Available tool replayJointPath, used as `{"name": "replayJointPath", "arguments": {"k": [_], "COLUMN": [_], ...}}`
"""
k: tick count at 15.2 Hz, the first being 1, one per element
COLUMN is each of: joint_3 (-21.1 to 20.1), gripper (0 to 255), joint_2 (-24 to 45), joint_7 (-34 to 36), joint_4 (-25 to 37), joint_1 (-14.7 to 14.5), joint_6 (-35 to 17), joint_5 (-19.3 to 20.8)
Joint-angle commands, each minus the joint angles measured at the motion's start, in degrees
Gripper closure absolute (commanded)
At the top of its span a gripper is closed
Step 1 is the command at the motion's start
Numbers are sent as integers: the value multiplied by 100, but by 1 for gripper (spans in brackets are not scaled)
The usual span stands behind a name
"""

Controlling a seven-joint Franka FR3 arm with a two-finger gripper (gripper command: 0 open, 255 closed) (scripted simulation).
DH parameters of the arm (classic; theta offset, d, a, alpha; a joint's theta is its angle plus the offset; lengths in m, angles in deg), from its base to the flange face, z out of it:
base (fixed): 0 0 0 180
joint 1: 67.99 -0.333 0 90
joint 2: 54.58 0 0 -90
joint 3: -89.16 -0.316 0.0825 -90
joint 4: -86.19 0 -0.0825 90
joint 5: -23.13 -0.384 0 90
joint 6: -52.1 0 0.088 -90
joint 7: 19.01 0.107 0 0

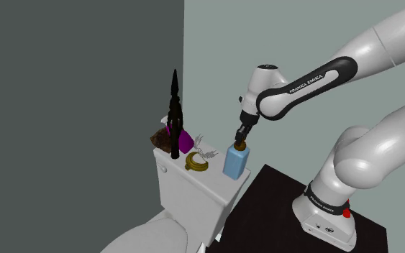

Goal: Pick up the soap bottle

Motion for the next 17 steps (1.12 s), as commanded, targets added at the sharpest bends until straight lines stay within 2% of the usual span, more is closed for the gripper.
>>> {"name": "replayJointPath", "arguments": {"k": [1, 15, 17], "joint_3": [-1, -29, -29], "gripper": [255, 255, 255], "joint_2": [-80, -910, -917], "joint_7": [2, 32, 33], "joint_4": [24, 617, 625], "joint_1": [3, 18, 18], "joint_6": [109, 1533, 1547], "joint_5": [3, 18, 18]}}
